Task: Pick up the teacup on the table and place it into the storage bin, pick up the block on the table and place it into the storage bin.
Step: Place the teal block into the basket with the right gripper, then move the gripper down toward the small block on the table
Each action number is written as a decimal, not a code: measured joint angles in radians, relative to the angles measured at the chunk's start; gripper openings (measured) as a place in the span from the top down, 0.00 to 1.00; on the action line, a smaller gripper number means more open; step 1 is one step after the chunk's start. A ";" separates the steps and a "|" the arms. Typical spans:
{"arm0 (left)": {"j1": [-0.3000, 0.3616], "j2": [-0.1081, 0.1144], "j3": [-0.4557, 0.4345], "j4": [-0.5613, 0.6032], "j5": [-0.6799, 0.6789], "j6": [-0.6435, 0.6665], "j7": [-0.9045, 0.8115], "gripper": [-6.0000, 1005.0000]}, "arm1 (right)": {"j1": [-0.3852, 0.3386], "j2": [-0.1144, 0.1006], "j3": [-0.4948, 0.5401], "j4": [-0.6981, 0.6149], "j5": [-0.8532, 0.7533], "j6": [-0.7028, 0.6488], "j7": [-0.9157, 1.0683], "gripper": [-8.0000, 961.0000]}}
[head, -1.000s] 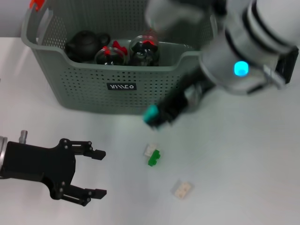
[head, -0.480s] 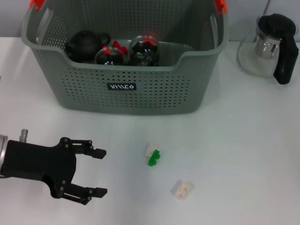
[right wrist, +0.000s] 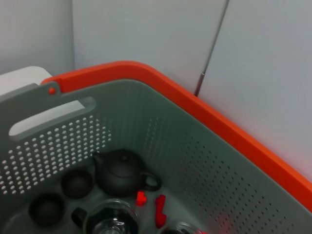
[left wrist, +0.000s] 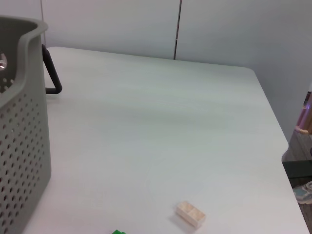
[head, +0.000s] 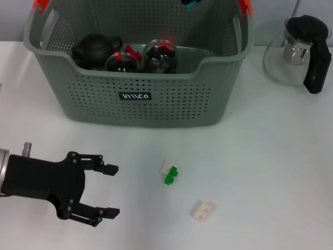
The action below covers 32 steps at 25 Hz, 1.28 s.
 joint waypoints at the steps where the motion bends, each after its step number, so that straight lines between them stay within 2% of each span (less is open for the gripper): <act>1: 0.000 0.000 0.000 0.000 0.000 0.000 0.000 0.14 | 0.000 0.000 -0.001 -0.001 -0.005 -0.001 0.002 0.54; 4: 0.000 0.001 0.000 0.000 0.000 0.000 0.000 0.14 | -0.011 0.001 -0.006 -0.029 -0.009 -0.009 0.008 0.54; 10: 0.000 0.001 0.000 0.000 0.000 0.000 0.001 0.14 | -0.052 0.000 -0.008 -0.131 0.007 -0.079 0.016 0.34; 13: 0.000 0.002 0.000 0.000 0.000 0.000 0.001 0.14 | -0.084 0.000 -0.008 -0.202 0.058 -0.172 0.015 0.12; 19: 0.000 0.002 0.000 0.000 0.000 0.000 0.001 0.14 | -0.164 -0.001 -0.009 -0.399 0.254 -0.465 0.035 0.07; 23: 0.000 0.002 0.001 0.001 0.000 0.000 0.001 0.14 | -0.180 0.000 -0.045 -0.424 0.321 -0.627 0.108 0.03; 26: 0.000 0.001 0.002 0.001 0.000 -0.002 0.004 0.14 | -0.196 0.003 -0.155 -0.408 0.302 -0.647 0.183 0.03; 32: 0.000 0.001 0.003 -0.001 0.000 -0.005 0.008 0.14 | -0.199 0.008 -0.352 -0.313 0.270 -0.592 0.307 0.04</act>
